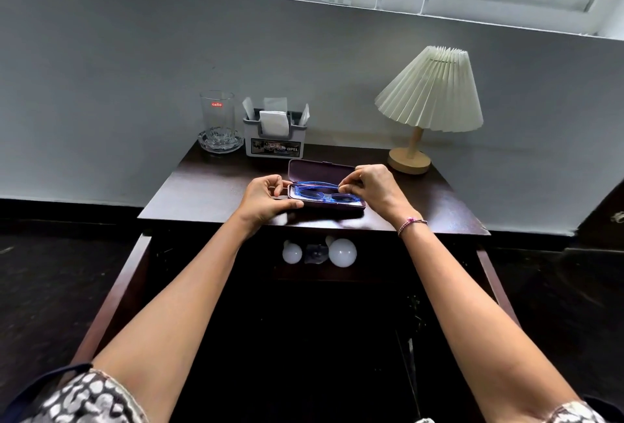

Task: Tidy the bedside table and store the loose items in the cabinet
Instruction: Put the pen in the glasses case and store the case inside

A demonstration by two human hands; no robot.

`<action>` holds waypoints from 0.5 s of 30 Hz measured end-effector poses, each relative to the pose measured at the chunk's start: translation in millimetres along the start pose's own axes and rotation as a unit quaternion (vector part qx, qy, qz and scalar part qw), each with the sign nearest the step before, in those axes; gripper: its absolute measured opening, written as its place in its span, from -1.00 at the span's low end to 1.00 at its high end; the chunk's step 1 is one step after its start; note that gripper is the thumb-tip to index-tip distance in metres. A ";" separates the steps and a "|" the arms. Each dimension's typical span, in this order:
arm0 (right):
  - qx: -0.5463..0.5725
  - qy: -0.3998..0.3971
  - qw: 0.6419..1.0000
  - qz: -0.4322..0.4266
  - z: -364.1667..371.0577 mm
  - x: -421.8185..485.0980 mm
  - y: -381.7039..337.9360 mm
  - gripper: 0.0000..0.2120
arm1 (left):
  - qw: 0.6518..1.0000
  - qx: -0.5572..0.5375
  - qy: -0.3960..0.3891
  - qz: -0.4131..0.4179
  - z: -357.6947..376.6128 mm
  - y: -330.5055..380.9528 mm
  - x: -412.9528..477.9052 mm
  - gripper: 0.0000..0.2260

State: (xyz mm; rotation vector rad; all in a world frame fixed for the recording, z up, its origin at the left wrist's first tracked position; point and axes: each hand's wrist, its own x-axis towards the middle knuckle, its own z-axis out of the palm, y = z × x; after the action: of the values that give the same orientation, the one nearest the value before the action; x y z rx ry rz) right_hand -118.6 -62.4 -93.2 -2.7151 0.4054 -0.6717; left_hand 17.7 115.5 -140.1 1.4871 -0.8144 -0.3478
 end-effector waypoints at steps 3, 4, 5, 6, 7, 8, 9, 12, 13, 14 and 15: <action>0.007 -0.002 1.000 0.003 2.4 0.8 2.6 -0.87 | 1.000 0.004 0.003 -0.002 -0.8 -0.9 0.3 -0.51; 0.010 -0.002 1.000 0.003 3.0 1.0 3.5 -0.87 | 1.000 0.006 0.003 -0.002 -1.2 -1.2 0.2 -0.51; 0.010 -0.001 1.000 0.002 3.9 1.1 4.1 -0.87 | 1.000 0.006 0.004 -0.003 -1.2 -1.3 0.3 -0.51; 0.010 0.000 1.000 0.001 5.1 0.9 4.7 -0.87 | 1.000 0.005 0.006 -0.002 -1.1 -1.5 0.4 -0.51; 0.010 0.002 1.000 0.000 6.4 0.7 5.1 -0.87 | 1.000 0.004 0.007 -0.001 -0.9 -1.5 0.3 -0.51; 0.014 0.003 1.000 0.000 7.5 0.3 5.6 -0.87 | 1.000 0.005 0.009 0.001 -0.5 -1.4 0.4 -0.50; 0.019 0.005 1.000 0.001 8.1 0.0 5.6 -0.86 | 1.000 0.008 0.010 0.004 -0.4 -1.1 0.2 -0.50; 0.028 0.008 1.000 0.001 8.8 -0.6 5.7 -0.85 | 1.000 0.013 0.015 0.005 -0.2 0.1 0.0 -0.50; 0.029 0.011 1.000 0.000 9.3 -0.7 5.7 -0.85 | 1.000 0.010 0.015 0.003 0.1 0.4 -0.1 -0.51; 0.029 0.011 1.000 -0.004 9.7 -1.0 5.6 -0.85 | 1.000 0.009 0.016 0.001 0.2 0.5 -0.4 -0.51; 0.027 0.010 1.000 -0.008 10.2 -1.2 5.7 -0.83 | 1.000 0.010 0.017 0.000 0.7 0.9 -0.8 -0.51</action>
State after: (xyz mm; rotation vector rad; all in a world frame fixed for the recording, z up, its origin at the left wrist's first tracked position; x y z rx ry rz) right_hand -115.8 -64.8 -104.3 -2.6657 0.3650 -0.7040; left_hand 16.4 115.6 -139.5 1.5073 -0.7928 -0.3143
